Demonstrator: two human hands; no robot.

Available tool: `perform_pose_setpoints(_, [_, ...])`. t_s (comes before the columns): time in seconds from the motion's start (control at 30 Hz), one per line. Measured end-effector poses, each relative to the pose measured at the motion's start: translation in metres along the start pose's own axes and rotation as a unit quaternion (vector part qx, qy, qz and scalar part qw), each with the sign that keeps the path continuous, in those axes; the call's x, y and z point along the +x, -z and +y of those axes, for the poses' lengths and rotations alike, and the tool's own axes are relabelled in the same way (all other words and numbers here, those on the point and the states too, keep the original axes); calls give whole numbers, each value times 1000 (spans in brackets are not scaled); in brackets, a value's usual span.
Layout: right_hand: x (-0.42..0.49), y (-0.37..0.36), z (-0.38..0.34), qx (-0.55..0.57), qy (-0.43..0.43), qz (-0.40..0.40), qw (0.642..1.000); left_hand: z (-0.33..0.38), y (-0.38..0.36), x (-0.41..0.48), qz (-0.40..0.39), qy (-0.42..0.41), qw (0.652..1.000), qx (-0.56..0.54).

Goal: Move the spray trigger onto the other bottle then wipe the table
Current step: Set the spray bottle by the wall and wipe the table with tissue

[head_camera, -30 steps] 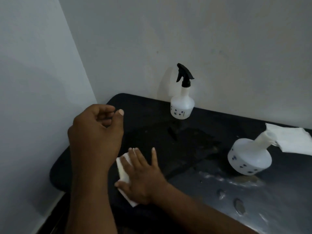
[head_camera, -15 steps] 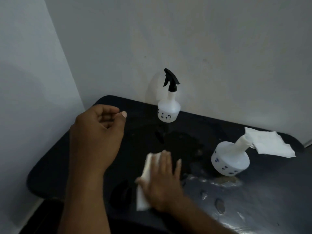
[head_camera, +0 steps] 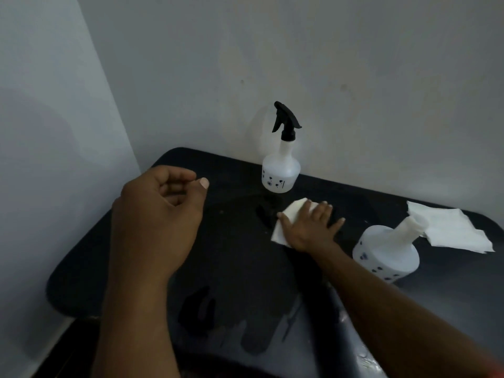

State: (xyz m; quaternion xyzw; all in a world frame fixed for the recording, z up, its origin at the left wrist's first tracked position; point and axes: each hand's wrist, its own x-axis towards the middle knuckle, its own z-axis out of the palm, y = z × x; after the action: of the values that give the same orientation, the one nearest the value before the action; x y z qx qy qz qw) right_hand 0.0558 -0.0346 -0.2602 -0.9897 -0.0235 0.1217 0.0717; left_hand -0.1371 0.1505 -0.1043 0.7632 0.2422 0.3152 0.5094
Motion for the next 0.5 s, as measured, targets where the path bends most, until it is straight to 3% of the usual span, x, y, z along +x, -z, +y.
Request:
perform_pose_setpoints(0.1, [-49, -26, -54, -19, 146, 1, 989, 2, -9, -1, -12, -9, 1000, 21])
perform_pose_setpoints(0.23, [-128, -60, -92, -26, 338, -17, 941, 3, -10, -3, -25, -22, 998, 57])
perform_pose_setpoints(0.33, [-123, -47, -63, -24, 340, -2, 940, 2, -8, -6, -36, -22, 997, 58])
perform_pose_setpoints(0.5, [-91, -17, 28, -17, 225, -7, 974, 9, -10, -12, -56, -24, 997, 48])
